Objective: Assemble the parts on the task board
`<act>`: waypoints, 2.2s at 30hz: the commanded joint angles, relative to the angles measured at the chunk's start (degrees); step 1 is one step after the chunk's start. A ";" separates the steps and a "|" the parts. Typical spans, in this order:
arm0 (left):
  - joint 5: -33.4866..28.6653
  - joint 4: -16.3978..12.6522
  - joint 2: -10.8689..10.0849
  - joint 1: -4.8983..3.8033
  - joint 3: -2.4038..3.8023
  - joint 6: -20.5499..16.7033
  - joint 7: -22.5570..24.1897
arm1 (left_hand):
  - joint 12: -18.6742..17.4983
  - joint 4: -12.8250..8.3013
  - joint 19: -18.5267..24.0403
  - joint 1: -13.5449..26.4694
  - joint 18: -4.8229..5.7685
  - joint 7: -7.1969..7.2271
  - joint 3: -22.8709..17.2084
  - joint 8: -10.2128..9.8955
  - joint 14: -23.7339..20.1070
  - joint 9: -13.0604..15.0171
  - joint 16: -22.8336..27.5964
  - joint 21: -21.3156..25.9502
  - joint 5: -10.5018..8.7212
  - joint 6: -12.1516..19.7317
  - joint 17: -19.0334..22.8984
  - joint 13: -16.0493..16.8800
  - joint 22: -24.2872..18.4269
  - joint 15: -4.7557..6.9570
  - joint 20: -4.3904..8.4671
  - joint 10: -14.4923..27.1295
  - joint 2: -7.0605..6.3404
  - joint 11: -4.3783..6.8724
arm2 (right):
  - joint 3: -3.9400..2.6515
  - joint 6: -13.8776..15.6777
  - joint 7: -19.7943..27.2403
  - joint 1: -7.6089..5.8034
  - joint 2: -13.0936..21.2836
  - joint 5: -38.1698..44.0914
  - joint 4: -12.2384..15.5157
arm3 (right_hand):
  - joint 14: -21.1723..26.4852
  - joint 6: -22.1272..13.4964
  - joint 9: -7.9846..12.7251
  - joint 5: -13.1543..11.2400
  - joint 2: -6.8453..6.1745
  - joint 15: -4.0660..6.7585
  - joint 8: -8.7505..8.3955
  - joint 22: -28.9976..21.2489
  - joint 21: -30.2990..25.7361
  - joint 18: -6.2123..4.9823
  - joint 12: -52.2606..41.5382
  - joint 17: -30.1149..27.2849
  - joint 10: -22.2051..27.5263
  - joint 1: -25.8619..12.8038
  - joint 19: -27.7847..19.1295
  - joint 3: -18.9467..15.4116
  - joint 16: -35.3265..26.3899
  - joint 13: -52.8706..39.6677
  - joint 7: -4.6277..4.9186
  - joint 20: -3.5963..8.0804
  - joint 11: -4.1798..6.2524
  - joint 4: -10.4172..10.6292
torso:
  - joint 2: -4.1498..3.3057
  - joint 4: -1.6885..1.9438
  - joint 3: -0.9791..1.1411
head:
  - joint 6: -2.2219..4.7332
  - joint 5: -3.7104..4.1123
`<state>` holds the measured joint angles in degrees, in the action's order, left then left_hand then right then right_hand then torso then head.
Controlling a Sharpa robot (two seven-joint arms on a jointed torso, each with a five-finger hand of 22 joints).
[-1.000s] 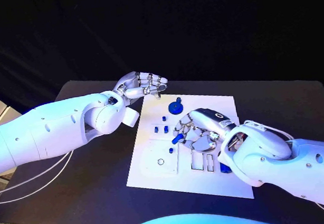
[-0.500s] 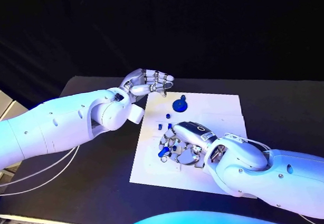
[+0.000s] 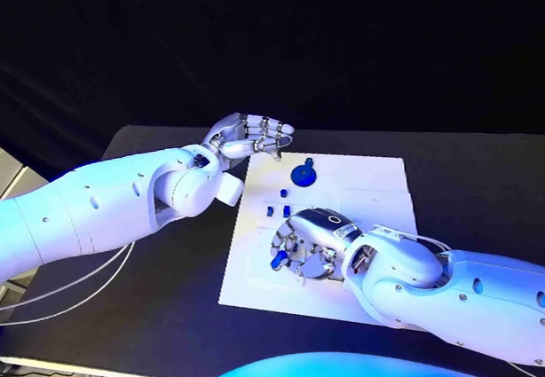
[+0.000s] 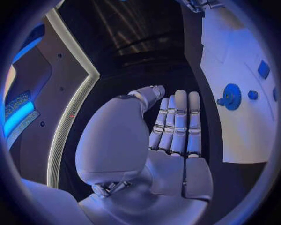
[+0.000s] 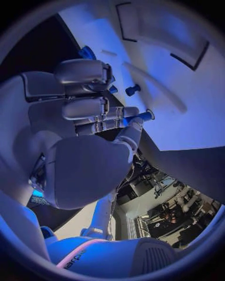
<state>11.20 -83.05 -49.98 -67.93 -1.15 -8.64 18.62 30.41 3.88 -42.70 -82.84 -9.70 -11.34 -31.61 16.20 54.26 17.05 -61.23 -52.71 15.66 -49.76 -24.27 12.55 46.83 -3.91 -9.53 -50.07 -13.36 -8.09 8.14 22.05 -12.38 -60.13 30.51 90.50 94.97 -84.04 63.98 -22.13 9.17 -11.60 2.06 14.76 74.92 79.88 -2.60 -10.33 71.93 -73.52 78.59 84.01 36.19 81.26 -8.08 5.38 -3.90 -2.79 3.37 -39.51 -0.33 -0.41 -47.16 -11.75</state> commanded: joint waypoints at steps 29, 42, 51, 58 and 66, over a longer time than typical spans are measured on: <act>-0.39 -0.24 -0.12 -0.04 0.03 1.09 0.06 | 0.36 -0.08 0.08 0.33 -0.70 0.08 0.21 0.43 0.08 -0.06 0.42 0.36 0.08 0.08 0.11 -0.15 -0.03 -0.06 -0.41 0.48 0.56 0.16 | 0.39 -3.80 -2.83 0.16 -1.26 5.69 0.12 | -2.36 -5.01 -2.76 -0.52 -3.20 -1.10 -2.39 11.06 -2.54 0.30 3.94 -0.61 3.14 -5.30 2.69 -2.41 -0.06 -0.08 1.75 -0.52 -0.83 0.96 | 0.04 -0.01 -0.01 | -0.10 0.06; -0.39 -0.27 -0.22 -0.04 0.03 1.35 -0.19 | 0.36 -0.08 0.08 0.33 -0.70 0.08 0.21 0.43 0.08 -0.06 0.42 0.36 0.08 0.08 0.11 -0.15 -0.03 -0.06 -0.41 0.48 0.56 0.16 | 0.52 -2.16 -3.12 0.19 -1.35 5.73 0.02 | -2.26 -8.69 -2.00 -0.46 -4.44 -1.15 -4.80 11.00 -2.96 0.18 4.21 -0.57 4.28 -5.79 2.56 -4.09 0.04 -0.36 1.62 -0.86 -0.81 1.45 | 0.04 -0.04 0.02 | 0.01 0.23; -0.39 -0.29 -0.32 -0.04 0.03 1.39 -0.25 | 0.38 -0.09 0.07 0.32 -0.71 0.09 0.21 0.48 0.07 -0.07 0.44 0.39 0.08 0.08 0.12 -0.21 -0.03 -0.06 -0.42 0.53 0.61 0.16 | 0.52 4.24 -1.49 0.49 -0.03 5.20 1.32 | -1.12 -11.63 -1.50 -0.54 -4.48 -1.89 -6.90 9.77 -7.30 -0.56 3.73 -3.15 8.90 -5.08 1.33 -9.34 -1.14 -1.00 0.70 -1.50 -1.65 1.72 | 0.06 -0.04 0.04 | 0.34 0.46; -0.41 -0.23 -0.40 -0.04 0.02 1.39 -0.27 | 0.38 -0.09 0.07 0.32 -0.71 0.09 0.21 0.48 0.07 -0.07 0.44 0.39 0.08 0.08 0.12 -0.21 -0.03 -0.06 -0.42 0.53 0.61 0.16 | 0.22 9.08 1.25 0.51 3.45 3.04 4.10 | 0.43 -13.49 -1.00 0.27 -1.04 -2.56 -8.67 8.17 -12.73 -1.43 -2.11 -6.22 15.86 1.18 0.06 -27.82 -2.15 -2.81 -0.41 -2.19 -2.37 6.99 | 0.15 -0.12 0.02 | 0.74 0.97; -0.52 -0.03 -0.47 -0.03 -0.09 1.38 -0.23 | 0.38 -0.09 0.07 0.32 -0.71 0.09 0.21 0.48 0.07 -0.07 0.44 0.39 0.08 0.08 0.12 -0.21 -0.03 -0.06 -0.42 0.53 0.61 0.16 | -0.95 11.06 6.71 -1.42 11.47 -6.76 8.58 | 0.34 -13.27 -0.86 0.52 -0.77 -2.52 -8.91 8.25 -12.80 -1.40 -5.95 -6.19 17.92 5.56 0.28 -33.49 -1.78 -3.52 -0.26 -2.21 -2.30 12.78 | 0.33 -0.46 0.10 | 1.45 1.49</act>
<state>11.11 -83.04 -50.50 -67.93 -1.26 -8.11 18.08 30.41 3.88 -42.70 -82.62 -9.70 -11.34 -31.61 16.45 54.26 17.06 -61.01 -52.71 15.66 -49.76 -24.22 12.40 46.83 -3.91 -9.53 -49.87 -13.13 -7.88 7.26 30.64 -10.42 -61.29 41.50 90.19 102.99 -83.51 50.61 -23.04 9.45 -12.27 -0.32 5.97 74.93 66.90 -3.53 -16.20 65.65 -55.79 83.86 84.01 2.75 79.38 -11.57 4.89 -5.77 -5.14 15.90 -39.28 -0.58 -0.36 -45.91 -10.39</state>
